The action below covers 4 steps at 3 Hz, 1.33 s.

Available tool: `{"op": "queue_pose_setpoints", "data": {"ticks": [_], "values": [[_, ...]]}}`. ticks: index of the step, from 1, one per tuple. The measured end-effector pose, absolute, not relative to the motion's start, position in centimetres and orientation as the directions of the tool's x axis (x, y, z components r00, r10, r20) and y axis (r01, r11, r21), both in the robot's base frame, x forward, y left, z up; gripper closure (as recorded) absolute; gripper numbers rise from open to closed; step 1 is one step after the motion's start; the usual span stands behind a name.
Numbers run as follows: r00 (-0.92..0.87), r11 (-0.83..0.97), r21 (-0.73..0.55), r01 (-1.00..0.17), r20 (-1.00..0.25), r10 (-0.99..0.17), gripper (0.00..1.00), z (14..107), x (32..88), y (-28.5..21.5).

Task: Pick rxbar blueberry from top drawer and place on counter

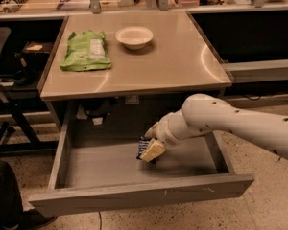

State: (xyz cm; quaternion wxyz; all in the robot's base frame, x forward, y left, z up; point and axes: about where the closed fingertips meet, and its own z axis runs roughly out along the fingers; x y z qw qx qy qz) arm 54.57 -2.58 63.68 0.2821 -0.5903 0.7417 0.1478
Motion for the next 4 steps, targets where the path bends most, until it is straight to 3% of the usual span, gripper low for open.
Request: {"op": "queue_pose_setpoints", "data": {"ticks": [4], "values": [[-0.260, 0.374, -0.147, -0.916, -0.494, -0.830, 1.00, 72.8, 55.4, -6.6]]}}
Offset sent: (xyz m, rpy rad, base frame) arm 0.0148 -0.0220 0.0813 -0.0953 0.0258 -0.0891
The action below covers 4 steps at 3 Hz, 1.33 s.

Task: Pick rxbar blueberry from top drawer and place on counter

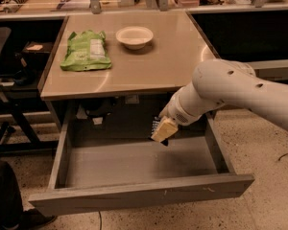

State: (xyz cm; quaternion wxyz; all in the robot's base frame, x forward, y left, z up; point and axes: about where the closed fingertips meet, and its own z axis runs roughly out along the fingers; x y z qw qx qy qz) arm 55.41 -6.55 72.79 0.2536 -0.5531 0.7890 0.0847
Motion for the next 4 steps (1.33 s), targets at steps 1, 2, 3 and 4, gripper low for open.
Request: {"op": "queue_pose_setpoints", "data": {"ticks": [1, 2, 3, 4], "values": [[-0.275, 0.399, -0.184, -0.898, -0.472, -0.838, 1.00, 75.3, 56.0, -8.0], [-0.283, 0.412, -0.225, -0.883, -0.444, -0.850, 1.00, 78.1, 57.4, -9.3], [-0.284, 0.413, -0.266, -0.871, -0.415, -0.865, 1.00, 81.0, 59.2, -10.3], [-0.284, 0.409, -0.291, -0.865, -0.389, -0.876, 1.00, 83.1, 60.9, -10.9]]}}
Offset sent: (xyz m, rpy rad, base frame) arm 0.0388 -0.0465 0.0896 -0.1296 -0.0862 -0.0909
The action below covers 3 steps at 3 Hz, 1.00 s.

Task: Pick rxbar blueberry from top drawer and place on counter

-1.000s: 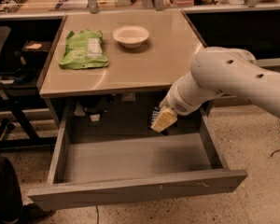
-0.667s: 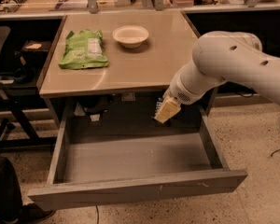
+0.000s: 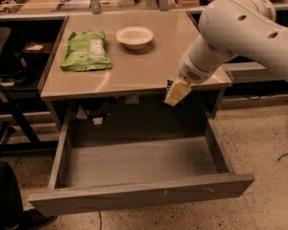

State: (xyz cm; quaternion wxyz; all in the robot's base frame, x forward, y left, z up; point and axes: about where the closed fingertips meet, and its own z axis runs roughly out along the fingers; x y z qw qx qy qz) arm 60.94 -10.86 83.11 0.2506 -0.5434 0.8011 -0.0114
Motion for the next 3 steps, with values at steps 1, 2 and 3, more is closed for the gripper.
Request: {"op": "queue_pose_setpoints", "data": {"ticks": [1, 2, 3], "values": [[-0.283, 0.401, -0.297, -0.867, -0.370, -0.885, 1.00, 84.6, 62.8, -11.1], [-0.270, 0.379, -0.286, -0.880, -0.357, -0.894, 1.00, 85.1, 65.6, -10.6], [-0.255, 0.359, -0.276, -0.892, -0.349, -0.902, 1.00, 85.5, 68.7, -10.1]]}}
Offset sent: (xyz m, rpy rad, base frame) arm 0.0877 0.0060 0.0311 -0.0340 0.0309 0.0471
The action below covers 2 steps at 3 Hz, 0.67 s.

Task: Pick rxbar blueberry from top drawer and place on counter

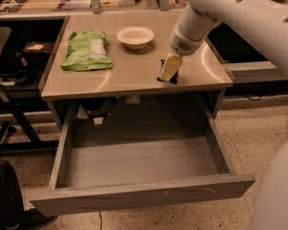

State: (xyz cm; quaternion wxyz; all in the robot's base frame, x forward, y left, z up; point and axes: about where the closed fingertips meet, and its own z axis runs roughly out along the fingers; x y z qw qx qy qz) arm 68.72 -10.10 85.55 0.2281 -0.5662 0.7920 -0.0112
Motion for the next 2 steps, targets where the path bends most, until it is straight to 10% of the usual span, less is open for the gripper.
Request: {"op": "queue_pose_setpoints", "data": {"ticks": [2], "values": [[-0.224, 0.316, -0.232, -0.920, -0.352, -0.909, 1.00, 84.3, 73.7, -8.0]]}}
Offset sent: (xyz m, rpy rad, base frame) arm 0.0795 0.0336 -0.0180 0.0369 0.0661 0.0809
